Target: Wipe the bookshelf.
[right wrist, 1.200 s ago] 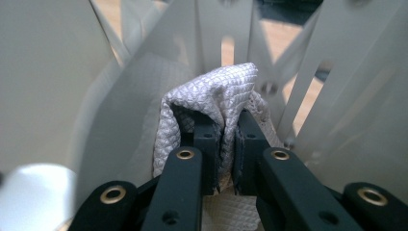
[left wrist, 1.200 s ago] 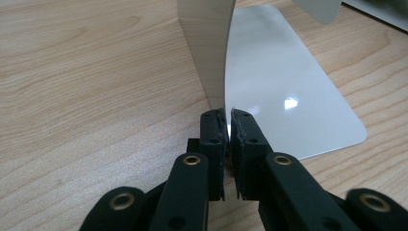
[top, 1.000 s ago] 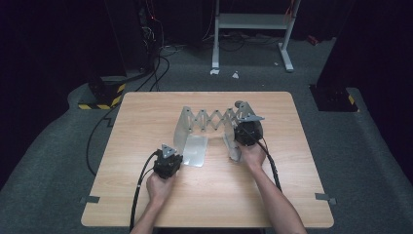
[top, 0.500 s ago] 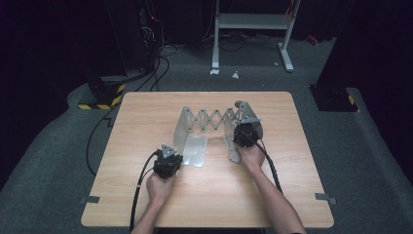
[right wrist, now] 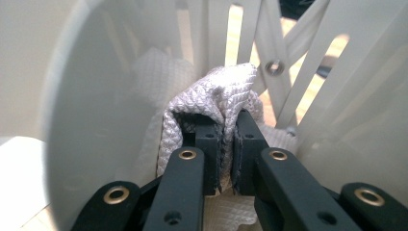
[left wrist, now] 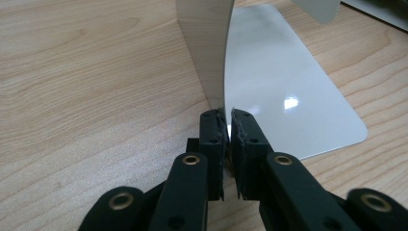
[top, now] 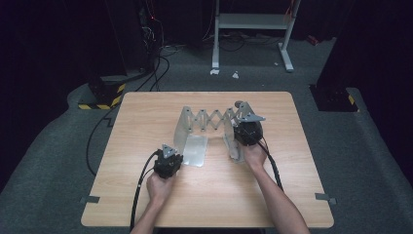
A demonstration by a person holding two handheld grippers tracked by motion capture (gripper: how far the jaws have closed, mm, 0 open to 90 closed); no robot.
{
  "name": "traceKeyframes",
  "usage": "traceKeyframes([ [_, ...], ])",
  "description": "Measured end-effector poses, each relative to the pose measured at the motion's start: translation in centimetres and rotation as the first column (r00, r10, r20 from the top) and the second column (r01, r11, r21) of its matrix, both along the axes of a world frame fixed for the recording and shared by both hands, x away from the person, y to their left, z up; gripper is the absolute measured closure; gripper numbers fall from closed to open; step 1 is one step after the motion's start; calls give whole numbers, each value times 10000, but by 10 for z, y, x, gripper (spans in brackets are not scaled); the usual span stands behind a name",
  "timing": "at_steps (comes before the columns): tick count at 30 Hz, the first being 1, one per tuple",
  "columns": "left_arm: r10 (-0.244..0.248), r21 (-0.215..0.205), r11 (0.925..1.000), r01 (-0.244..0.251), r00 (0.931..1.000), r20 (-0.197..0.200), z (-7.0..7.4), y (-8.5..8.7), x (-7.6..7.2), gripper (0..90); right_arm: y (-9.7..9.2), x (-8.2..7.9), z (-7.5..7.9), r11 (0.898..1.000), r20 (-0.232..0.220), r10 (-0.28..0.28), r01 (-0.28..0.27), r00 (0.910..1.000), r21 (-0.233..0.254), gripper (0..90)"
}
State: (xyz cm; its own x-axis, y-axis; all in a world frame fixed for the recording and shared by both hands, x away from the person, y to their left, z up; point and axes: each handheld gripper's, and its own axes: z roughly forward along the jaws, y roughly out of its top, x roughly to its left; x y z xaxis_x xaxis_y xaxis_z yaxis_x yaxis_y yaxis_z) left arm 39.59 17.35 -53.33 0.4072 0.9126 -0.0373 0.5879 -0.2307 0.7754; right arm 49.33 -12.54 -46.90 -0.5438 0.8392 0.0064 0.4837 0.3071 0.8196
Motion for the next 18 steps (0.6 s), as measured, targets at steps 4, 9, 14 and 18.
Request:
traceKeyframes([
  [4, -10, -121, 9999, 9, 10000, -58, 0, 1, 0, 835, 0, -2, 4, 10000, 66, -22, 22, 10000, -60, 847],
  [9, -8, -130, 9999, 7, 10000, -67, 0, 1, 0, 835, 0, -1, 11, 10000, 81, -81, 81, 9999, -32, 847],
  [14, -4, -172, 9999, 3, 9999, -101, 0, 1, 1, 834, 1, 0, 20, 10000, 217, -97, 97, 9997, 8, 847],
  [18, 0, -199, 9998, -2, 9999, -117, 0, 1, 1, 835, 4, 0, 26, 9999, 299, -106, 110, 9995, -123, 847],
])
